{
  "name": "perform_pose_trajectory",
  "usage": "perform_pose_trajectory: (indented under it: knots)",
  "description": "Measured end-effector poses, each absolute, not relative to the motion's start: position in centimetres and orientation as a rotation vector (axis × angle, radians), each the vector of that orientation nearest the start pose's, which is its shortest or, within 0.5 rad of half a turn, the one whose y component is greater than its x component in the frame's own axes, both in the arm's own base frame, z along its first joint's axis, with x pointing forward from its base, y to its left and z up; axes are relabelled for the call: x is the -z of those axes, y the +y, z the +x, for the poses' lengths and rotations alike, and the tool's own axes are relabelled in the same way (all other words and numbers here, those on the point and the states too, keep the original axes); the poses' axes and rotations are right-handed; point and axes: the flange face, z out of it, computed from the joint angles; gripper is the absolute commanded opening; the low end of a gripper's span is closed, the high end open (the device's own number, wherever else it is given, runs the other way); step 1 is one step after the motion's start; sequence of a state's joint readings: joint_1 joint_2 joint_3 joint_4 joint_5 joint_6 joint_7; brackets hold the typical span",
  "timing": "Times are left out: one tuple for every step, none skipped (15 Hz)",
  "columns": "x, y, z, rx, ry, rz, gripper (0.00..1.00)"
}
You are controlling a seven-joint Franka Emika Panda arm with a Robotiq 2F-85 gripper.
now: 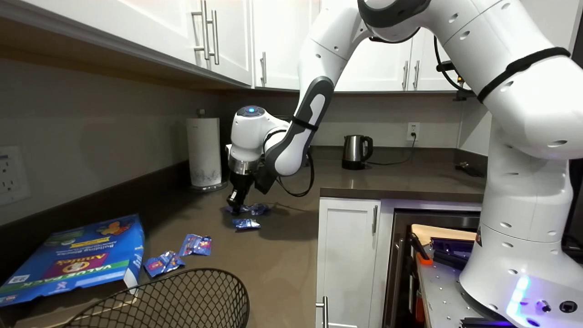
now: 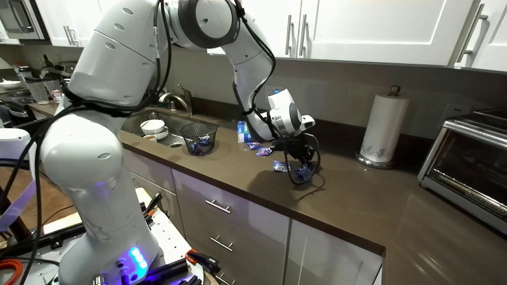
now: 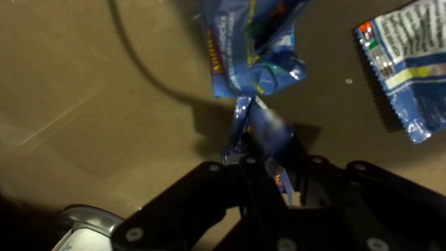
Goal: Pick up one blue sachet from the counter and place it inside the black basket on the left
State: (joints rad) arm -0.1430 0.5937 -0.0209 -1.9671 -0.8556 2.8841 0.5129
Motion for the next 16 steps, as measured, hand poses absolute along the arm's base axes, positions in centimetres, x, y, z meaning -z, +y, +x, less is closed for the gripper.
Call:
perform_pose_trajectory:
  knots:
    - [-18.9, -5.7, 62.3, 0.592, -0.216, -3.379, 0.06]
    - [-19.1, -5.6, 62.1, 0.583, -0.217, -3.382, 0.05]
    - [-19.4, -5.4, 61.7, 0.576, -0.218, -3.384, 0.06]
    - [-19.7, -5.1, 61.2, 0.572, -0.222, -3.384, 0.05]
    - [-20.2, -4.9, 60.5, 0.571, -0.231, -3.386, 0.05]
    - [-20.8, -4.5, 59.7, 0.579, -0.244, -3.390, 0.05]
    - [-21.5, -4.1, 58.8, 0.593, -0.261, -3.398, 0.05]
    - [-22.3, -3.7, 57.8, 0.611, -0.279, -3.406, 0.05]
    - [-23.0, -3.1, 56.6, 0.628, -0.293, -3.413, 0.05]
    - [-23.6, -2.5, 55.4, 0.643, -0.309, -3.418, 0.05]
    - [-24.2, -1.9, 54.1, 0.655, -0.328, -3.419, 0.05]
    - [-24.7, -1.2, 52.9, 0.662, -0.345, -3.417, 0.05]
    - [-25.1, -0.4, 51.6, 0.657, -0.362, -3.411, 0.05]
    - [-25.5, 0.5, 50.4, 0.650, -0.383, -3.404, 0.05]
    - [-25.7, 1.5, 49.2, 0.637, -0.394, -3.395, 0.05]
    - [-25.8, 2.6, 48.0, 0.618, -0.399, -3.384, 0.05]
